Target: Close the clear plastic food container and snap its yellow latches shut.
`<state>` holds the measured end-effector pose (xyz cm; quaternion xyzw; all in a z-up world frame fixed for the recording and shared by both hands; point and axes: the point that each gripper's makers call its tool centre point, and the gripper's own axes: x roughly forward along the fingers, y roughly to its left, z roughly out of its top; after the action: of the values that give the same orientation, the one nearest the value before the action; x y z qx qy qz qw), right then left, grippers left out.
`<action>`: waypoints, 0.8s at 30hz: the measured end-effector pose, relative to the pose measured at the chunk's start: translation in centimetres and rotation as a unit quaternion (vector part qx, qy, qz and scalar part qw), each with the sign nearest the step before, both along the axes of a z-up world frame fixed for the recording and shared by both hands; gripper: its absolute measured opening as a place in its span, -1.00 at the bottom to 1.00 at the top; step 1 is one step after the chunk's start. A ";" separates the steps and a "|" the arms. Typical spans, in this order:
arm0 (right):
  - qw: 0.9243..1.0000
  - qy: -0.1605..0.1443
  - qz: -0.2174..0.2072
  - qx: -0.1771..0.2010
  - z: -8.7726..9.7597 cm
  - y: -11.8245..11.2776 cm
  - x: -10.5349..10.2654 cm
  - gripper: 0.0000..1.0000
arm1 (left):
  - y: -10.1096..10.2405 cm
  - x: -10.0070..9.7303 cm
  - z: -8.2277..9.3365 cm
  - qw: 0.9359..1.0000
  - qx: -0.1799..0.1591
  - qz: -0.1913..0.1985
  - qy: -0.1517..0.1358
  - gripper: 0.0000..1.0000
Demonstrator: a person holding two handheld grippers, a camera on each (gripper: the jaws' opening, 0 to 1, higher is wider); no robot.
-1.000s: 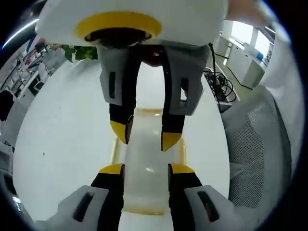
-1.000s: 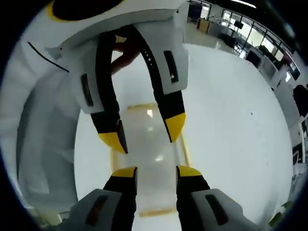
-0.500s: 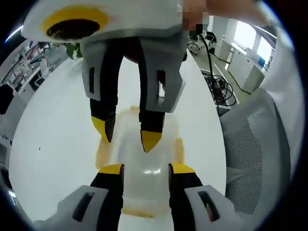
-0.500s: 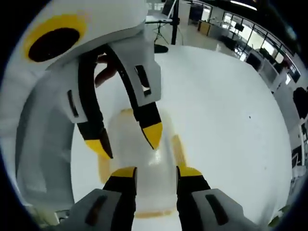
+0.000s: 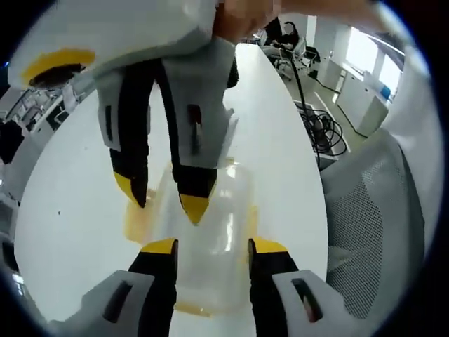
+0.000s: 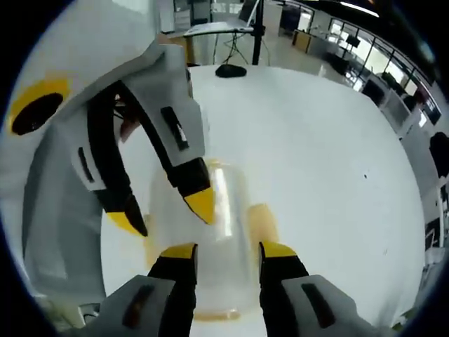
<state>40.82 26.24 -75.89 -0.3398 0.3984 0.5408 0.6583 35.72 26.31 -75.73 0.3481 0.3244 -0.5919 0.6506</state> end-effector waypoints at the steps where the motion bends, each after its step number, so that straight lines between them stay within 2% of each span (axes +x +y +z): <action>1: 1.000 0.002 0.000 0.001 0.0 0.0 0.0 -0.30 | 0.0 -0.1 -0.1 1.000 0.003 0.001 -0.002 -0.18; 6: 1.000 0.014 -0.002 -0.001 -0.2 0.2 0.2 -0.27 | 0.1 -0.6 -0.5 1.000 0.016 -0.006 -0.017 -0.15; 12: 0.999 0.031 0.002 -0.009 -0.7 -0.1 0.2 -0.26 | -0.1 -0.9 -0.7 0.999 0.016 -0.004 -0.031 -0.09; 13: 0.999 0.042 -0.006 -0.004 -0.7 0.0 0.2 -0.26 | -0.1 -1.0 -0.7 0.999 0.017 -0.004 -0.033 -0.09; 24: 0.997 0.078 0.001 -0.009 -1.0 0.1 0.2 -0.24 | -0.2 -1.2 -1.1 0.998 0.019 0.013 -0.065 -0.01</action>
<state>41.02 26.34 -76.89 -0.3028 0.4532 0.5628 0.6214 34.51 26.14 -76.80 0.3937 0.2973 -0.5533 0.6711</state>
